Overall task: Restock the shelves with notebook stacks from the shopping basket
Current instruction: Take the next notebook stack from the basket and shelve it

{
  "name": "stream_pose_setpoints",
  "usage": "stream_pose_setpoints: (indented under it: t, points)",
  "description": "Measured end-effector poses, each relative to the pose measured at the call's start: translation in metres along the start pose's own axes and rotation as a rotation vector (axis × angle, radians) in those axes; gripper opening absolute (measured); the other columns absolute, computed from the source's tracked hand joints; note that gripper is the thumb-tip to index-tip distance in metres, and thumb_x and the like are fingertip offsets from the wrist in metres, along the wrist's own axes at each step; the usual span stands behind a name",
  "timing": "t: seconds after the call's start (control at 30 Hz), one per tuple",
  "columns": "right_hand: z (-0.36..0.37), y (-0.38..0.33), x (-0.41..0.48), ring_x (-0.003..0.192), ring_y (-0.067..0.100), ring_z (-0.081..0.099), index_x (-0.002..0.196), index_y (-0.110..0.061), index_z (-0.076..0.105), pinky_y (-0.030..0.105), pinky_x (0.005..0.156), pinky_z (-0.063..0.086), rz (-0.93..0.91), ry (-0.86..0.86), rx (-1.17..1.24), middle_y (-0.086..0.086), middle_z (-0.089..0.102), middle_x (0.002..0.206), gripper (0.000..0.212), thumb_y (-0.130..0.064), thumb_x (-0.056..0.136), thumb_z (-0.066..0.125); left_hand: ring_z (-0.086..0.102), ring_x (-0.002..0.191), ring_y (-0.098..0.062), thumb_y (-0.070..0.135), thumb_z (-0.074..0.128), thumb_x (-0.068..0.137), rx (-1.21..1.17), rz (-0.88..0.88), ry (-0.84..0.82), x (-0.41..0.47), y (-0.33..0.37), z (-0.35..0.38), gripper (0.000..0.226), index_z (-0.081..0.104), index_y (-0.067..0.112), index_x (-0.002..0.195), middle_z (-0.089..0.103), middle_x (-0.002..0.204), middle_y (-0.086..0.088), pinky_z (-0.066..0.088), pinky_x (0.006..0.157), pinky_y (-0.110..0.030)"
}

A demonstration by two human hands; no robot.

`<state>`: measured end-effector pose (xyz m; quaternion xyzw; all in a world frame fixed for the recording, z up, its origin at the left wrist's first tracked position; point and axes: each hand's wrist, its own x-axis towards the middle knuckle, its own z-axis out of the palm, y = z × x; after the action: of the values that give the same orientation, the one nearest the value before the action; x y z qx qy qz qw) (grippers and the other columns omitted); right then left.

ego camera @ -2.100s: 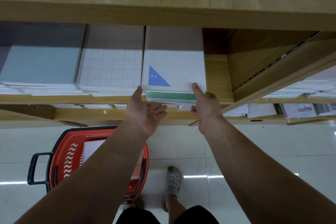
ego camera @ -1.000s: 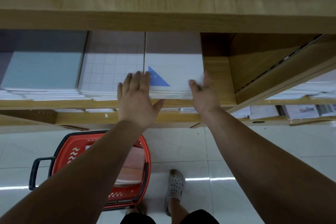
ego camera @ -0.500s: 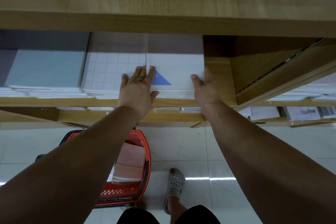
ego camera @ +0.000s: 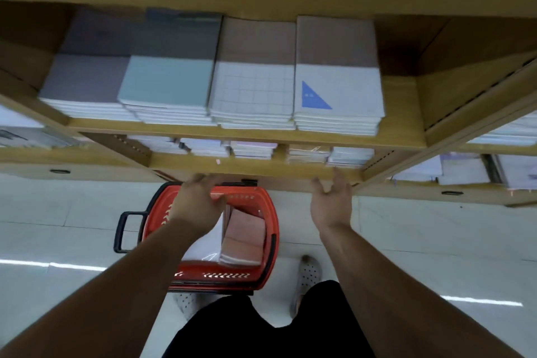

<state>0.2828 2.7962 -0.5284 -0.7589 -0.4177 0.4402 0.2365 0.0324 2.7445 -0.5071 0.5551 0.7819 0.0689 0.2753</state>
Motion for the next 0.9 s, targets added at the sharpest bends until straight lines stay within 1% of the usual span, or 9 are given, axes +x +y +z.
stream_pose_setpoints:
  t: [0.1,0.23,0.3,0.37,0.53,0.67,0.73,0.8,0.9]
  points:
    - [0.047,0.014,-0.027,0.129,0.027,0.057,0.149,-0.026,0.051,0.034,0.100,0.047,0.068,-0.173,-0.072,0.007,0.049,0.150,0.053,-0.042,0.099,0.063,0.064,0.116,-0.026,0.036,0.069,0.095,-0.040,-0.129,-0.170,-0.009,-0.060,0.011,0.038,0.067,0.021,0.130,0.065,0.133,-0.007,0.051,0.097,-0.034]
    - [0.114,0.029,-0.060,0.092,0.017,0.066,0.132,-0.023,0.064,0.032,0.081,0.053,0.210,-0.321,-0.134,-0.001,0.068,0.109,0.039,-0.039,0.096,0.068,0.062,0.116,-0.023,0.041,0.066,0.097,-0.090,-0.188,-0.367,-0.010,-0.134,0.025,0.046,0.060,0.021,0.138,0.063,0.135,-0.009,0.048,0.094,-0.031]
    - [0.147,0.045,-0.073,0.102,0.021,0.068,0.131,-0.024,0.064,0.036,0.090,0.055,0.252,-0.376,-0.200,0.004,0.071,0.124,0.040,-0.041,0.095,0.067,0.061,0.119,-0.025,0.041,0.066,0.096,-0.127,-0.214,-0.448,-0.009,-0.164,0.031,0.049,0.058,0.021,0.140,0.063,0.135,-0.010,0.050,0.097,-0.033]
    - [0.179,0.063,-0.080,0.115,0.025,0.064,0.137,-0.022,0.063,0.031,0.093,0.048,0.292,-0.410,-0.256,0.005,0.065,0.137,0.046,-0.042,0.096,0.067,0.061,0.121,-0.025,0.042,0.067,0.096,-0.129,-0.225,-0.497,-0.004,-0.192,0.043,0.050,0.057,0.022,0.141,0.064,0.136,-0.010,0.050,0.100,-0.035]
    - [0.238,0.122,-0.062,0.116,0.024,0.060,0.139,-0.024,0.060,0.041,0.102,0.052,0.367,-0.425,-0.304,0.003,0.061,0.135,0.045,-0.043,0.099,0.062,0.064,0.112,-0.026,0.044,0.065,0.097,-0.140,-0.249,-0.531,0.023,-0.240,0.105,0.047,0.056,0.025,0.139,0.064,0.133,-0.009,0.053,0.091,-0.034]
    - [0.279,0.185,-0.027,0.106,0.021,0.065,0.142,-0.022,0.058,0.039,0.088,0.058,0.416,-0.447,-0.300,0.003,0.062,0.130,0.045,-0.041,0.102,0.059,0.068,0.084,-0.019,0.041,0.066,0.097,-0.258,-0.323,-0.598,0.045,-0.265,0.186,0.045,0.056,0.023,0.137,0.069,0.119,-0.007,0.052,0.065,-0.028]
    - [0.300,0.217,-0.007,0.098,0.016,0.064,0.142,-0.024,0.058,0.030,0.076,0.054,0.430,-0.441,-0.316,0.003,0.063,0.132,0.046,-0.044,0.101,0.059,0.070,0.078,-0.023,0.039,0.067,0.097,-0.324,-0.403,-0.608,0.056,-0.279,0.230,0.043,0.056,0.024,0.136,0.072,0.107,-0.006,0.055,0.064,-0.031]
    - [0.320,0.247,0.010,0.097,0.011,0.058,0.141,-0.025,0.059,0.024,0.071,0.045,0.412,-0.456,-0.360,0.002,0.060,0.139,0.046,-0.044,0.100,0.061,0.065,0.073,-0.021,0.039,0.067,0.096,-0.376,-0.492,-0.600,0.066,-0.293,0.268,0.044,0.055,0.026,0.137,0.071,0.109,-0.010,0.052,0.059,-0.029]
    - [0.345,0.287,0.030,0.106,0.010,0.047,0.141,-0.024,0.058,0.025,0.080,0.039,0.367,-0.489,-0.399,0.001,0.053,0.146,0.045,-0.043,0.100,0.062,0.058,0.078,-0.015,0.038,0.065,0.099,-0.475,-0.586,-0.603,0.077,-0.308,0.318,0.048,0.052,0.025,0.142,0.062,0.120,-0.010,0.045,0.061,-0.025]
